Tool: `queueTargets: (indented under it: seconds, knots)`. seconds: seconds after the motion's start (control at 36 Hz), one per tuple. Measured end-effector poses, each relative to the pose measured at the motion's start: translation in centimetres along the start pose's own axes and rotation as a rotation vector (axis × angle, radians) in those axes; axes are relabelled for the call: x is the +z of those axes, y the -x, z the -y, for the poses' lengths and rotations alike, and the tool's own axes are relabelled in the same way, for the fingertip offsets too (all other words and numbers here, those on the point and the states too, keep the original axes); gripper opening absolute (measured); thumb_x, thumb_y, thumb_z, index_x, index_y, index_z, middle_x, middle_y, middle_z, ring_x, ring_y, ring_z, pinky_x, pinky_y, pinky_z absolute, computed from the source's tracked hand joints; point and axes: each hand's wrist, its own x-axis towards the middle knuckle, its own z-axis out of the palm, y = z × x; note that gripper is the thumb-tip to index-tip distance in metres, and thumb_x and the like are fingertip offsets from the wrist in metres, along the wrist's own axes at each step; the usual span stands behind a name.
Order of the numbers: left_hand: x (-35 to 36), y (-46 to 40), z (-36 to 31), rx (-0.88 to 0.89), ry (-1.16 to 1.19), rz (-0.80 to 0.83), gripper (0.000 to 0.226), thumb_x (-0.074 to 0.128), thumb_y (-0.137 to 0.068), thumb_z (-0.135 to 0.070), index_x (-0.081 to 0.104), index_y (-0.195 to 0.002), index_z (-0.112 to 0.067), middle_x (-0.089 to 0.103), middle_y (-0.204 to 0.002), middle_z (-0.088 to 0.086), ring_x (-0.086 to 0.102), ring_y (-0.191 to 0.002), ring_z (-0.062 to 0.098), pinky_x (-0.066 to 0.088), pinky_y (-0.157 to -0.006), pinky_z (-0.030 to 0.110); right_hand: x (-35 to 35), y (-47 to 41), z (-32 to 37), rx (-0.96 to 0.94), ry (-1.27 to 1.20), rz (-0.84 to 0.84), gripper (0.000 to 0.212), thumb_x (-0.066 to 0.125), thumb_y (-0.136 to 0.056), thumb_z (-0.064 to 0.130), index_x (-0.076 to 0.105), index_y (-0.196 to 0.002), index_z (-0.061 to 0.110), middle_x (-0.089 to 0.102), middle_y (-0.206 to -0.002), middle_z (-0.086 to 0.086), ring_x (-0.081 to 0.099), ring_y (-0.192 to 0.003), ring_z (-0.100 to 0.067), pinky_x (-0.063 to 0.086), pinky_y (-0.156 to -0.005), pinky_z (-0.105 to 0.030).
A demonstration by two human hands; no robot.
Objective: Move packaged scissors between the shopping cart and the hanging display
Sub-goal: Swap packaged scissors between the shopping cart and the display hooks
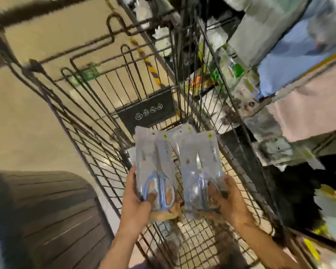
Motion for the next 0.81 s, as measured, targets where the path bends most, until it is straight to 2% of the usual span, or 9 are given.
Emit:
queueTargets:
  seconds: [0.06, 0.11, 0.22, 0.33, 0.42, 0.5, 0.64, 0.75, 0.81]
  knots:
    - [-1.0, 1.5, -1.3, 0.046, -0.046, 0.031, 0.091, 0.072, -0.089, -0.002, 0.028, -0.145, -0.058, 0.052, -0.149, -0.005, 0.054, -0.133, 0.016, 0.050, -0.105, 0.050, -0.7, 3.0, 1.5, 0.032, -0.082, -0.070, 0.058, 0.084, -0.080, 0.027, 0.052, -0.128, 0.018, 0.071, -0.087, 0.015, 0.069, -0.079, -0.014, 0.056, -0.064, -0.018]
    - [-1.7, 3.3, -2.8, 0.086, -0.054, 0.048, 0.092, 0.072, -0.087, 0.004, 0.031, -0.144, -0.055, 0.055, -0.145, -0.004, 0.056, -0.130, 0.011, 0.048, -0.107, 0.043, -1.6, 6.0, 2.5, 0.031, -0.100, -0.087, 0.043, 0.079, -0.085, 0.015, 0.059, -0.122, 0.023, 0.070, -0.078, 0.026, 0.068, -0.070, -0.002, 0.053, -0.058, -0.010]
    - [-2.2, 7.5, -6.1, 0.128, -0.038, 0.081, 0.090, 0.074, -0.085, 0.005, 0.032, -0.149, -0.042, 0.056, -0.143, -0.008, 0.058, -0.125, 0.006, 0.054, -0.097, 0.028, -2.5, 12.1, 6.2, -0.073, -0.014, -0.148, 0.040, 0.064, -0.084, -0.019, 0.059, -0.101, 0.017, 0.069, -0.065, 0.011, 0.062, -0.052, 0.000, 0.048, -0.048, -0.015]
    - [-2.0, 11.6, -8.7, 0.201, 0.020, 0.127, 0.083, 0.073, -0.086, 0.000, 0.033, -0.151, -0.035, 0.058, -0.135, -0.015, 0.059, -0.116, -0.007, 0.053, -0.076, 0.008, -4.2, 17.4, 8.8, -0.178, -0.035, -0.184, 0.035, 0.064, -0.092, -0.007, 0.049, -0.117, 0.013, 0.066, -0.096, 0.004, 0.066, -0.075, 0.010, 0.050, -0.062, -0.008]
    - [-1.9, 14.2, -9.6, 0.243, 0.038, 0.171, 0.086, 0.077, -0.083, 0.003, 0.039, -0.144, -0.044, 0.062, -0.132, -0.014, 0.064, -0.117, 0.005, 0.060, -0.083, 0.028, -5.7, 20.3, 8.9, -0.223, -0.023, -0.215, 0.038, 0.064, -0.094, 0.000, 0.049, -0.121, 0.022, 0.071, -0.097, 0.017, 0.068, -0.084, 0.008, 0.052, -0.066, -0.011]
    - [-1.3, 17.2, -10.5, 0.316, 0.022, 0.200, 0.089, 0.083, -0.075, -0.017, 0.038, -0.142, -0.053, 0.056, -0.143, -0.005, 0.062, -0.123, 0.020, 0.056, -0.092, 0.053, -7.4, 22.8, 8.9, -0.305, -0.059, -0.254, 0.051, 0.071, -0.090, 0.003, 0.048, -0.133, 0.019, 0.069, -0.107, 0.022, 0.069, -0.093, 0.000, 0.052, -0.070, -0.013]
    - [0.7, 22.7, -11.4, 0.413, 0.003, 0.252, 0.088, 0.081, -0.082, -0.011, 0.035, -0.144, -0.056, 0.063, -0.133, -0.013, 0.066, -0.115, 0.010, 0.058, -0.092, 0.045, -10.7, 27.7, 8.4, -0.417, -0.112, -0.356, 0.058, 0.071, -0.087, -0.006, 0.049, -0.132, 0.023, 0.071, -0.107, 0.022, 0.069, -0.092, 0.002, 0.052, -0.071, -0.012]
    - [2.7, 27.3, -11.9, 0.486, -0.006, 0.270, 0.090, 0.083, -0.078, -0.013, 0.037, -0.141, -0.057, 0.065, -0.122, -0.026, 0.067, -0.110, 0.005, 0.058, -0.091, 0.044, -14.0, 32.2, 7.0, -0.457, -0.223, -0.414, 0.061, 0.069, -0.090, -0.004, 0.048, -0.136, 0.031, 0.073, -0.115, 0.014, 0.071, -0.104, -0.011, 0.058, -0.084, -0.029]
    - [3.9, 29.6, -12.1, 0.521, -0.020, 0.300, 0.090, 0.082, -0.078, -0.009, 0.039, -0.139, -0.059, 0.067, -0.120, -0.027, 0.067, -0.111, 0.005, 0.054, -0.097, 0.048, -15.8, 34.8, 6.4, -0.499, -0.251, -0.434, 0.066, 0.066, -0.091, -0.006, 0.041, -0.144, 0.026, 0.071, -0.118, 0.018, 0.069, -0.110, -0.013, 0.058, -0.087, -0.027]
